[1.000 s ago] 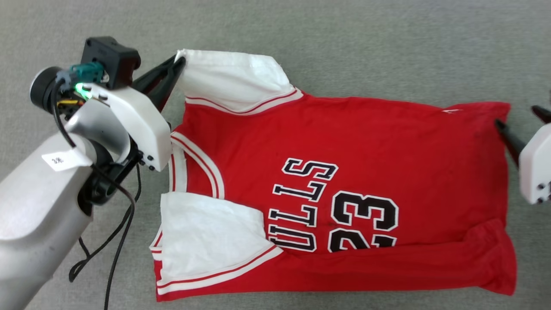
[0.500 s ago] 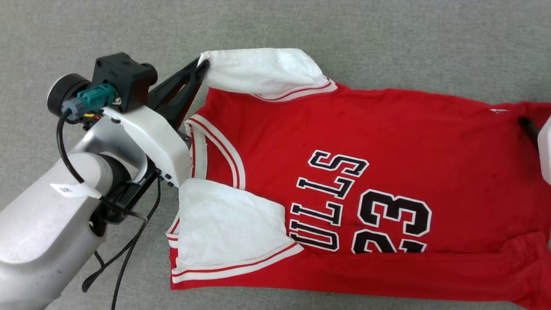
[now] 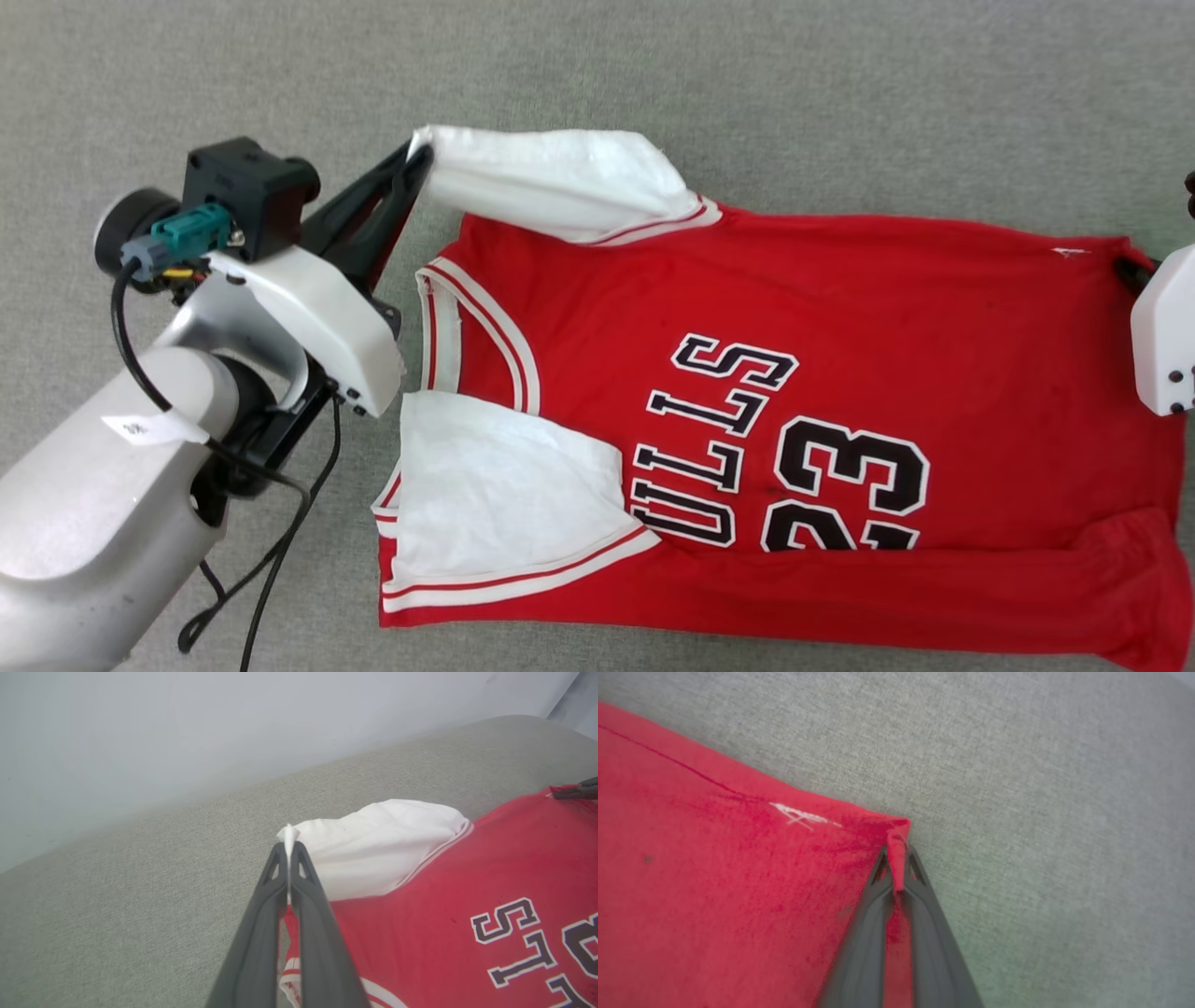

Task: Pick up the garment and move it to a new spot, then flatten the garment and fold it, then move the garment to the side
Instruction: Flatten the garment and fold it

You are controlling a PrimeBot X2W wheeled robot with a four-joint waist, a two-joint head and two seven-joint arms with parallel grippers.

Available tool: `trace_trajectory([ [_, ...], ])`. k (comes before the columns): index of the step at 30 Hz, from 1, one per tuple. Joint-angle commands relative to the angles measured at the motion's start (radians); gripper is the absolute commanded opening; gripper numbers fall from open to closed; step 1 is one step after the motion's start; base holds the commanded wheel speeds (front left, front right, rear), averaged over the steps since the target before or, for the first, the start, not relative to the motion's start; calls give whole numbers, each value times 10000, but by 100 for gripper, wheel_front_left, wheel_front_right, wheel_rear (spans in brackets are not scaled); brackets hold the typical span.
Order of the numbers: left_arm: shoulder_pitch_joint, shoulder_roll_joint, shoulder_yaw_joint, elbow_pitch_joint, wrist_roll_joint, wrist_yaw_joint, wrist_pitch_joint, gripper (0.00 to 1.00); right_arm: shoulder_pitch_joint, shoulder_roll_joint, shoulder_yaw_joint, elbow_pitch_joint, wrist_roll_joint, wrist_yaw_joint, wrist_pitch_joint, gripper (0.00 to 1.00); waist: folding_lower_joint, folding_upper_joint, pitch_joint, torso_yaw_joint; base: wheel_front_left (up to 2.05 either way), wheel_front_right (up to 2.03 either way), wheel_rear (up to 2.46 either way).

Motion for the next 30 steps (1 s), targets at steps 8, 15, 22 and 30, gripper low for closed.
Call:
trace_trajectory([
  [8,713,22,65,201,-248,240,-320,0,450,358,-637,144,358,-14,-1062,0,0,-1,-998,-262,0,0,0],
  [15,1642,159,-13,-24,-473,611,-465,0,1529,721,-1249,-200,801,-14,-1753,0,0,-1,-1872,-276,0,0,0],
  [22,2879,384,-11,-349,-963,914,-655,0,3139,1055,-1558,-836,1312,-14,-2124,0,0,-1,-2422,-212,0,0,0],
  [30,4398,745,-156,-562,-1468,1167,-835,0,4554,1072,-1584,-1355,1836,-14,-2148,0,0,-1,-2659,-280,0,0,0],
])
